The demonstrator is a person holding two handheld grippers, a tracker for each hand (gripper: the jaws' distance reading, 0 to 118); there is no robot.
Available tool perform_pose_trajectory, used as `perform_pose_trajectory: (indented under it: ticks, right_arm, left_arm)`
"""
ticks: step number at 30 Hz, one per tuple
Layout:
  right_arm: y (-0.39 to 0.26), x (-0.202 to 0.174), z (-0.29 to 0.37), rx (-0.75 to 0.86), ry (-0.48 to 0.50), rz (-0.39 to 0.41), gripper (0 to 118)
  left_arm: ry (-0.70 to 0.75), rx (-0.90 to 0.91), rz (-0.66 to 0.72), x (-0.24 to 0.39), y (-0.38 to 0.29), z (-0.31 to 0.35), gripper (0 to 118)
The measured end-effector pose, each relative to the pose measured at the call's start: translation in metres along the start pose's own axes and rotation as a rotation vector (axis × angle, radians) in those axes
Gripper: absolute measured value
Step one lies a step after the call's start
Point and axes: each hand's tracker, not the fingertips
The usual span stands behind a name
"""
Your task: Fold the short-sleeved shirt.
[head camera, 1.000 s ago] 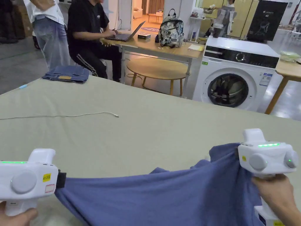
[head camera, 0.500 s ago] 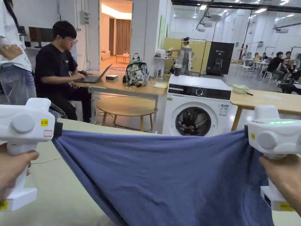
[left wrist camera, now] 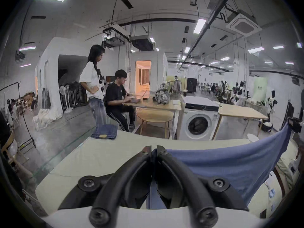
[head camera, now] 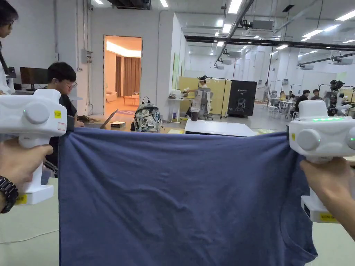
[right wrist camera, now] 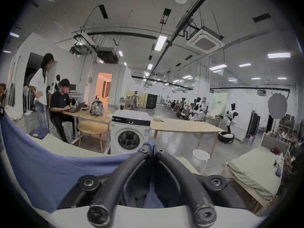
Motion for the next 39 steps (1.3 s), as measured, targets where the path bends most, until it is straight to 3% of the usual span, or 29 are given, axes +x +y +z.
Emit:
perform_pose_trajectory:
  ticks: [10, 15, 30, 39]
  right_arm:
    - [0.056, 0.002, -0.037, 0.081, -0.047, -0.018, 1]
    - [0.062, 0.005, -0.042, 0.104, -0.049, -0.004, 1]
    - [-0.060, 0.009, -0.031, -0.012, -0.064, 0.054, 1]
    - [-0.101, 0.019, 0.056, -0.049, -0.039, 0.071, 1]
  left_arm:
    - [0.021, 0.079, -0.017, 0.019, 0.072, -0.021, 0]
    - [0.011, 0.123, -0.022, 0.022, 0.071, -0.031, 0]
    - [-0.012, -0.031, -0.046, 0.021, -0.048, -0.058, 0]
    - [-0.040, -0.047, -0.045, 0.003, -0.093, -0.004, 0]
